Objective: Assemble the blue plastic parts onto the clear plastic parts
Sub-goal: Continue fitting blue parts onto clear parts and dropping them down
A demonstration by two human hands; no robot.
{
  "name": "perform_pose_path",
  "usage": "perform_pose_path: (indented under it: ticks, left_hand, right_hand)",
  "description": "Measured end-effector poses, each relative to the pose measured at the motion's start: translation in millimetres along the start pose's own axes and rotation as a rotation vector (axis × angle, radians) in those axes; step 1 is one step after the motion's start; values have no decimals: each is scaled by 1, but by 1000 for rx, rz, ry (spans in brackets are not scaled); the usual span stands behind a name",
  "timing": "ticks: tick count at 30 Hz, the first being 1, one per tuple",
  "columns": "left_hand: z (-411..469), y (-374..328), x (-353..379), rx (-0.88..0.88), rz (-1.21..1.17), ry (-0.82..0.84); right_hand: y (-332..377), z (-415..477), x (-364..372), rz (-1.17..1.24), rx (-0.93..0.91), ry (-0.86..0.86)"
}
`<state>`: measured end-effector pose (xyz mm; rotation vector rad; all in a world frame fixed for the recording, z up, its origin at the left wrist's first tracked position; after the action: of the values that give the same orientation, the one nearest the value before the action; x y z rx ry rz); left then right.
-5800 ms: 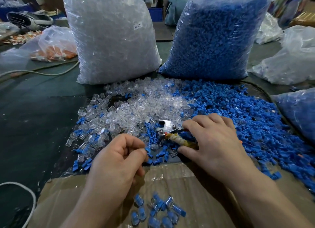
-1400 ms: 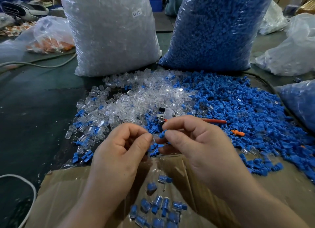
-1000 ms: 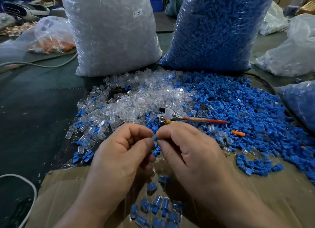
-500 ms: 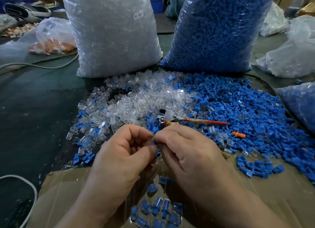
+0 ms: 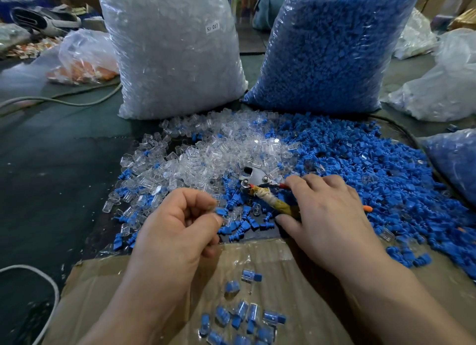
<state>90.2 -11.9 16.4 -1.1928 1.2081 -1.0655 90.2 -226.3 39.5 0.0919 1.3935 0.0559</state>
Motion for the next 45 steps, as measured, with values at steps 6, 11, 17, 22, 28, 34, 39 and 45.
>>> perform_pose_path:
  ticks: [6, 11, 17, 22, 28, 34, 39, 45]
  left_hand:
    - [-1, -1, 1, -33, -95, -27]
    - [0, -7, 2, -53, -197, -18]
    - [0, -9, 3, -93, -294, -24]
    - [2, -4, 1, -33, -243, -13]
    - [4, -1, -4, -1, -234, 53]
    - [5, -3, -8, 57, -177, 68]
    - [0, -8, -9, 44, -204, 90]
    - [-2, -9, -9, 63, -209, 81]
  right_hand:
    - [-4, 3, -3, 97, 3, -98]
    - [-1, -6, -13, 349, -39, -162]
    - [4, -11, -18, 365, -148, -118]
    - [4, -14, -22, 399, -228, -22]
    - [1, -17, -23, 382, -285, 28]
    - [-1, -18, -25, 376, -307, 34]
    - [-1, -18, -25, 343, -313, 48]
    - [2, -19, -26, 319, -328, 72]
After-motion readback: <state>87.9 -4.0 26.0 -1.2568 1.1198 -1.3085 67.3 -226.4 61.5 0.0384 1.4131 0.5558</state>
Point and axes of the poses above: each hand's wrist, its own z-axis towards the middle knuckle, its own x-axis out of the palm, y = z × x, the point moved 1 cm from there along z, towards the middle knuckle, and after that the axes turned 6 degrees about -y, right-handed, at the moved point
